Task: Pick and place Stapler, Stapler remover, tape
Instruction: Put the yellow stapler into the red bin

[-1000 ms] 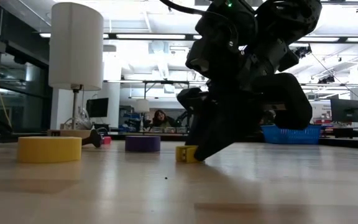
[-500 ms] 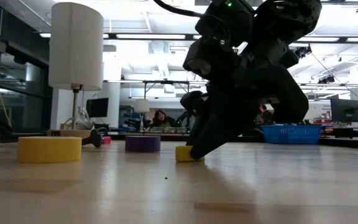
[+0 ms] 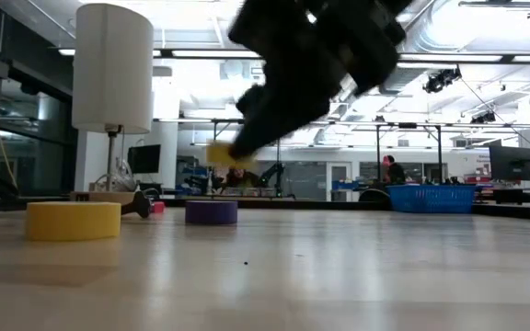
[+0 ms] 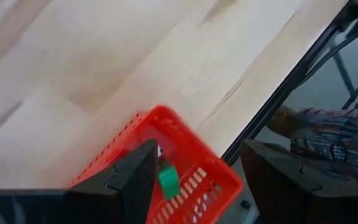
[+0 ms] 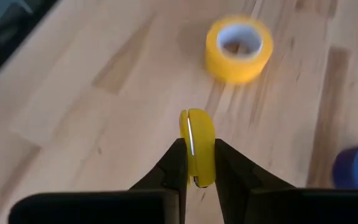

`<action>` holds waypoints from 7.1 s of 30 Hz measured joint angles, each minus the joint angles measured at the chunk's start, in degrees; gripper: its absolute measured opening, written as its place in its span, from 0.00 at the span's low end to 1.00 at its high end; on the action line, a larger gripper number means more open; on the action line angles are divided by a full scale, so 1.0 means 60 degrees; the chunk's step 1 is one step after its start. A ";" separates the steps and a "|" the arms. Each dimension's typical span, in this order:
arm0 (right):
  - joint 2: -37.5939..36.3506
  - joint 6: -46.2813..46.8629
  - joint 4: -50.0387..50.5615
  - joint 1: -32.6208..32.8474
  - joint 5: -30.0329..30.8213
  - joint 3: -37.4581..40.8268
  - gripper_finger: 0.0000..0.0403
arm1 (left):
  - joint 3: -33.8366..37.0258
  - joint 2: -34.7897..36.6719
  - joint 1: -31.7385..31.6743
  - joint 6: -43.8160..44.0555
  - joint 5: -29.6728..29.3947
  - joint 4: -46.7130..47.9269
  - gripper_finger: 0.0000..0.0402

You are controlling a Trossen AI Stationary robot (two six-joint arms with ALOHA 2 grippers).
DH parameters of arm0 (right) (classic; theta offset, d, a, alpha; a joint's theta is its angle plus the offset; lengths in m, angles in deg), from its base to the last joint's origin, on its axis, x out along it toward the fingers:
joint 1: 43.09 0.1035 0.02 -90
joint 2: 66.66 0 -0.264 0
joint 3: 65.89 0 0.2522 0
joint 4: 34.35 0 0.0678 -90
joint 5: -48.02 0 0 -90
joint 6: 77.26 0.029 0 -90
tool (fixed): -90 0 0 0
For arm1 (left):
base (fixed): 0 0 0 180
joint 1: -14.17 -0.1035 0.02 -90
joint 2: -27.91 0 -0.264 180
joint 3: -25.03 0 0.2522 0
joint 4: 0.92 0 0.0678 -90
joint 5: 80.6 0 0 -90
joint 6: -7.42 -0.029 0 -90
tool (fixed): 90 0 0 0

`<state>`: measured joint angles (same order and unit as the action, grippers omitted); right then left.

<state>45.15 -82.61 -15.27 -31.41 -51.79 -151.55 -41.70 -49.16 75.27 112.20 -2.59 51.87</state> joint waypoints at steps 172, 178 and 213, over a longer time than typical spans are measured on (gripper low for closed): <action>0.0153 0.1855 0.1261 -0.0029 0.1088 -0.3834 0.27 | -0.0743 0.0466 -0.3577 -0.9498 -0.5017 -0.1494 0.13; 0.0099 0.1871 0.1502 -0.0033 0.1085 -0.3840 0.28 | -0.0739 0.0462 -0.3577 -0.9431 -0.4891 -0.1177 0.13; -0.0029 0.1906 0.2369 -0.0138 0.1703 -0.3815 0.28 | -0.0747 0.0495 -0.0323 -0.3487 0.2385 0.1157 0.13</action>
<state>44.97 -71.18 -1.06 -32.24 -41.57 -174.44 -46.19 -46.19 73.33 91.28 11.73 58.81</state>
